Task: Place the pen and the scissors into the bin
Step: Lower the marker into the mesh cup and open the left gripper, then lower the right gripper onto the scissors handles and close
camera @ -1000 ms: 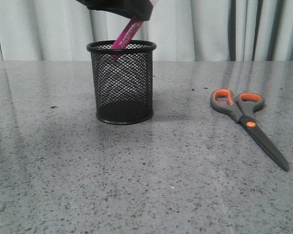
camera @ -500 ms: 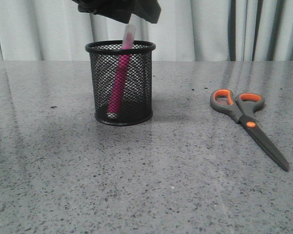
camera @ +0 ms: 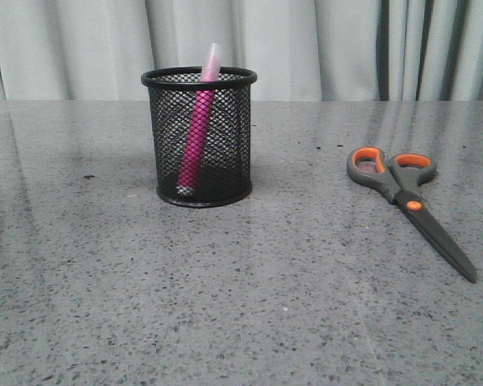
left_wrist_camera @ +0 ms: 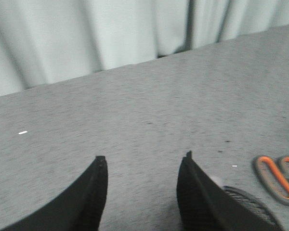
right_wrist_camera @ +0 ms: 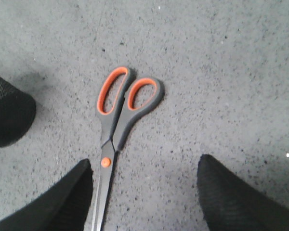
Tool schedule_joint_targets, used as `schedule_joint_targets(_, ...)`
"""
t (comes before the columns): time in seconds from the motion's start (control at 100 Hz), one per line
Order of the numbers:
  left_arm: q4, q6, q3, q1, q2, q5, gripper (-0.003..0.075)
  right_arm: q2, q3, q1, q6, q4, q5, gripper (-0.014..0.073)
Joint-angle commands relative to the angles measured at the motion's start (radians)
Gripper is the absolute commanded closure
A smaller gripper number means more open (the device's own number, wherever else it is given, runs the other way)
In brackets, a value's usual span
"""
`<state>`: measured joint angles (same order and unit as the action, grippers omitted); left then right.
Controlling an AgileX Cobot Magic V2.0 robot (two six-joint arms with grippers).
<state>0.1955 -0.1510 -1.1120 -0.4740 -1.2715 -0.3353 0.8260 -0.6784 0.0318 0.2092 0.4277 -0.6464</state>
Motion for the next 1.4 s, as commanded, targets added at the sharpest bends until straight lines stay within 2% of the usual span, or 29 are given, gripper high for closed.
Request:
schedule_joint_targets(0.0,0.010,0.007,-0.025,0.045,0.073,0.030,0.0427,0.031,-0.053,-0.004,0.039,0.020,-0.017,0.0170)
schedule_joint_targets(0.26,0.010,0.007,0.095,0.090,0.209,0.118,0.0427,0.222,-0.224,-0.002,0.082,0.020,-0.242,0.0170)
schedule_joint_targets(0.48,0.010,0.007,0.179,0.090,0.264,0.163,0.0427,0.355,-0.324,0.076,0.072,0.018,-0.280,0.0223)
schedule_joint_targets(0.59,0.010,0.007,0.182,0.090,0.265,0.163,0.0427,0.425,-0.357,0.156,0.001,-0.031,-0.253,0.0226)
schedule_joint_targets(0.78,0.010,0.007,0.182,0.090,0.265,0.164,0.0427,0.554,-0.443,0.321,-0.236,-0.297,-0.252,0.0226)
schedule_joint_targets(0.9,0.010,0.007,0.182,0.090,0.265,0.164,0.0427,0.622,-0.477,0.384,-0.353,-0.417,-0.252,0.0226)
schedule_joint_targets(1.12,0.010,0.007,0.182,0.090,0.265,0.180,0.0427,0.696,-0.484,0.396,-0.432,-0.470,-0.239,0.0226)
schedule_joint_targets(1.39,0.010,0.007,0.182,0.090,0.265,0.186,0.0427,0.724,-0.484,0.397,-0.445,-0.472,-0.200,0.0226)
